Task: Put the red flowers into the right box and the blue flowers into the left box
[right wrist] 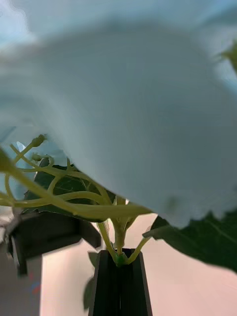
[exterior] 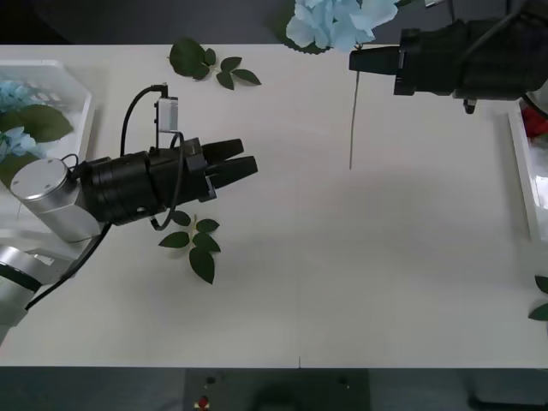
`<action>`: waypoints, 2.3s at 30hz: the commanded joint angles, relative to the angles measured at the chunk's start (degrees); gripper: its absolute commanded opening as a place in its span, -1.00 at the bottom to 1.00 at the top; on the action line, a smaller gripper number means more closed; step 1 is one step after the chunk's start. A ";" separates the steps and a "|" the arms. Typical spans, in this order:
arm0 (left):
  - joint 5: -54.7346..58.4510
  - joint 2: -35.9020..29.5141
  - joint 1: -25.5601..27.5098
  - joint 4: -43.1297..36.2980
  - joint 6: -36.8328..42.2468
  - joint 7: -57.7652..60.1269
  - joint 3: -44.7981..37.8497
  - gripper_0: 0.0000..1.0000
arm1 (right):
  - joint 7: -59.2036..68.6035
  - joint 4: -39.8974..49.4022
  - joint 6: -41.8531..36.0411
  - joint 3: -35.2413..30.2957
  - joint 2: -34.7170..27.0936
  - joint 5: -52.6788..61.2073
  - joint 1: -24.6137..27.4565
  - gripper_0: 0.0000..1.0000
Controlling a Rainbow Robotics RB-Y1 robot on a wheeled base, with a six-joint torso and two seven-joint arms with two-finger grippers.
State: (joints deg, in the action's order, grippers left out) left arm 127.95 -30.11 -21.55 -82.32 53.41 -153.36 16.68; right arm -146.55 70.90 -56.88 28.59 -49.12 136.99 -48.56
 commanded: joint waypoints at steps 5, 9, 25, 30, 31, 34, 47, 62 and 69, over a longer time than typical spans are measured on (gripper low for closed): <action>-9.03 6.73 -0.69 -0.91 -2.25 -1.64 -2.70 1.00 | -4.27 2.84 0.81 -1.87 7.11 1.52 0.75 -1.00; -13.16 9.54 -1.48 -0.91 -4.80 -1.64 -2.70 1.00 | -4.71 2.84 2.56 -1.87 9.84 1.52 0.75 -1.00; -19.14 13.06 -3.24 -0.82 -8.49 -1.33 -2.70 -1.00 | -5.24 3.19 3.71 -1.70 10.98 1.44 0.84 -1.00; -19.23 12.97 -3.24 -0.82 -8.84 -1.15 -2.70 -1.00 | -5.42 3.19 3.71 -1.70 10.98 1.35 0.84 -1.00; -19.14 12.97 -3.24 -0.91 -9.02 -1.06 -2.70 -1.00 | -5.33 3.19 3.71 -1.70 10.98 1.26 0.84 -1.00; -19.14 12.97 -3.24 -0.82 -9.28 -1.06 -2.70 -1.00 | -5.51 3.19 3.71 -1.70 10.98 1.17 0.84 -1.00; -20.37 10.86 -3.50 -1.35 -5.42 5.44 -5.95 -1.00 | -5.68 3.28 3.97 -1.61 9.92 0.38 0.84 -0.48; -30.39 4.71 -3.24 -6.45 19.10 32.34 -27.84 -1.00 | -8.45 5.74 0.54 -1.08 0.78 -0.85 0.84 0.85; -40.94 0.14 -3.24 -6.45 28.95 38.40 -40.93 -1.00 | -8.45 6.35 -4.12 2.17 -6.25 -0.85 0.84 0.85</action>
State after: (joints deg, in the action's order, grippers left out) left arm 90.19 -26.49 -23.04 -86.91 80.08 -118.66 -20.82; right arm -153.35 75.06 -60.05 29.32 -51.47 136.16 -46.92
